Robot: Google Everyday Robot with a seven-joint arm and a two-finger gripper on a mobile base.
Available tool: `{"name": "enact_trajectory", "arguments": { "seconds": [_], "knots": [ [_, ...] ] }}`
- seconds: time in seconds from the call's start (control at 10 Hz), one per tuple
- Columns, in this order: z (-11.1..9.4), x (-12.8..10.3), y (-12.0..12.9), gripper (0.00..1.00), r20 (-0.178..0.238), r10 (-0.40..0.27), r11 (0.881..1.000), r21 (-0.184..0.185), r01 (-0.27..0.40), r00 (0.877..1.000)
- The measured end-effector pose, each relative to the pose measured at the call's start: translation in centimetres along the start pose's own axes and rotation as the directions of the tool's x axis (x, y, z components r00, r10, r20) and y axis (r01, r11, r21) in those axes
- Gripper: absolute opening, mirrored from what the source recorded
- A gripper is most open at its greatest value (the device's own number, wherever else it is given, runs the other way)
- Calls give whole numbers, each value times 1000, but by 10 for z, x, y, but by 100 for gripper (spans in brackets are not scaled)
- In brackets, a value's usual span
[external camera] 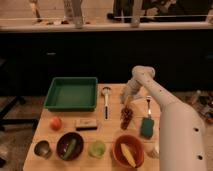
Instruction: Place towel in tray
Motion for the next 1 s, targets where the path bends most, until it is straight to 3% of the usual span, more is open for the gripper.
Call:
{"name": "enact_trajectory", "arguments": {
  "seconds": [0.5,0.8,1.0],
  "knots": [
    [-3,0,0,4,19,-4,1000,-1,4,1000],
    [-10,-2,3,0,28,-9,1000,7,9,1000],
    [-29,-6,6,0,34,-21,999,29,20,999]
  ]
}}
